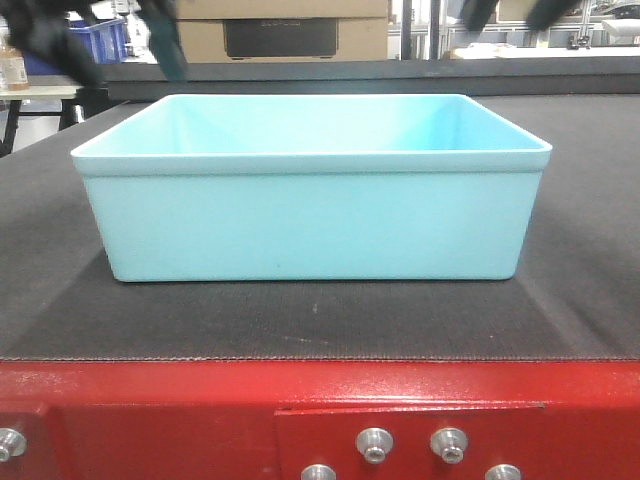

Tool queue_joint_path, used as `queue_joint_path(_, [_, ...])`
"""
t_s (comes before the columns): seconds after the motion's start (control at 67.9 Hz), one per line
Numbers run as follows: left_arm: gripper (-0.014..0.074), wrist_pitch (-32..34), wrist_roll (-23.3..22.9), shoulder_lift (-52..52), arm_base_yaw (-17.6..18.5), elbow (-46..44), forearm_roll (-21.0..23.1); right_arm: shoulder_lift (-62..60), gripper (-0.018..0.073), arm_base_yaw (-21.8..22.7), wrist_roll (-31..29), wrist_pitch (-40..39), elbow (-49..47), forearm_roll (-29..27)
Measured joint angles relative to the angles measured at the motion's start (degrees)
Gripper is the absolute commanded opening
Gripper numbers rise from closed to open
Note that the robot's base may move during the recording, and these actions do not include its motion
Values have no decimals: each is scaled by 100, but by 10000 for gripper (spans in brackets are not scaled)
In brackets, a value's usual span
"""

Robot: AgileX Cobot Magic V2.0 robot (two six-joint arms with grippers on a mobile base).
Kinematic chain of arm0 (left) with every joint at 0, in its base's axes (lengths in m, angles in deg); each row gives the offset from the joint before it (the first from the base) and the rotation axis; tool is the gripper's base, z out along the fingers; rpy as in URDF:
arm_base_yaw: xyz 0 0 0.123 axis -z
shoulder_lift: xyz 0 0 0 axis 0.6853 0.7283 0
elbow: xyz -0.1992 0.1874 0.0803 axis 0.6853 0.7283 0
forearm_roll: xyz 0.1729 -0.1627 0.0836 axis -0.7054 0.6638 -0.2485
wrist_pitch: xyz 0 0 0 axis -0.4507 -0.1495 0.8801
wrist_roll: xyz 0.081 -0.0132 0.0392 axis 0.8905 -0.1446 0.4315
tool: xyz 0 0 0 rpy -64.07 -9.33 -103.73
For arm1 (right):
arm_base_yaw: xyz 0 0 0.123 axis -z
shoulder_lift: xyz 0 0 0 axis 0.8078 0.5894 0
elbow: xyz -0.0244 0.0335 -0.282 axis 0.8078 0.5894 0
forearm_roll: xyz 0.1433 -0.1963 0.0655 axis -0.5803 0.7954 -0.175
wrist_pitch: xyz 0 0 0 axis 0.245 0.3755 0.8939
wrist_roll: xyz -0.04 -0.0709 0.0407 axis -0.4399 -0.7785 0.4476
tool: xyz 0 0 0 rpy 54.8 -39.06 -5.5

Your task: Fetch blue bin and place on conveyor start

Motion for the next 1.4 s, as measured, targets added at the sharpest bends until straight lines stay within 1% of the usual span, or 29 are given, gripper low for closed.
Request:
queue_joint_path(0.074, [122,-11,11,-489,0,84,-81,-445,-106,0,0,-13,93,26])
queue_joint_path(0.118, [38,-11,10,-769,0,193,-173,-688,-163,0,0,-42,197,47])
queue_joint_path(0.206, [-114,60,10,-1339,0,533,-400,-1210,-152,0,-21,-206,581,198])
queue_joint_path(0.265, [-111,150,25,-1684,-13,868,-494,-1491,-153,0,27,-370,933,301])
queue_joint_path(0.339, [-111,330,25,-2063,-116,1360,-507,-1878,-153,104,158,-591,1441,370])
queue_joint_path(0.516, [-111,1059,25,-2965,-689,2738,-486,-2724,-153,487,228,-1322,2859,452])
queue_joint_path(0.619, [-111,1529,25,-3541,-889,3510,-486,-3218,-153,549,241,-1758,3669,512])
queue_joint_path(0.707, [-111,1927,25,-4151,-929,4136,-481,-3716,-153,549,251,-2251,4432,522])
queue_joint_path(0.855, [-111,2435,25,-5169,-927,5044,-472,-4611,-153,549,251,-3094,5349,545])
queue_joint_path(0.987, [-111,2513,25,-6048,-927,5442,-575,-5454,-153,549,251,-3671,5976,555])
queue_joint_path(1.076, [-111,2529,25,-6542,-927,5551,-615,-6006,-153,549,251,-3869,6240,555])
queue_joint_path(1.238, [-111,2529,25,-7111,-927,5574,-651,-6613,-153,549,251,-4060,6337,555])
queue_joint_path(1.4, [-111,2540,25,-7375,-927,5574,-651,-6747,-153,549,251,-4176,6337,555])
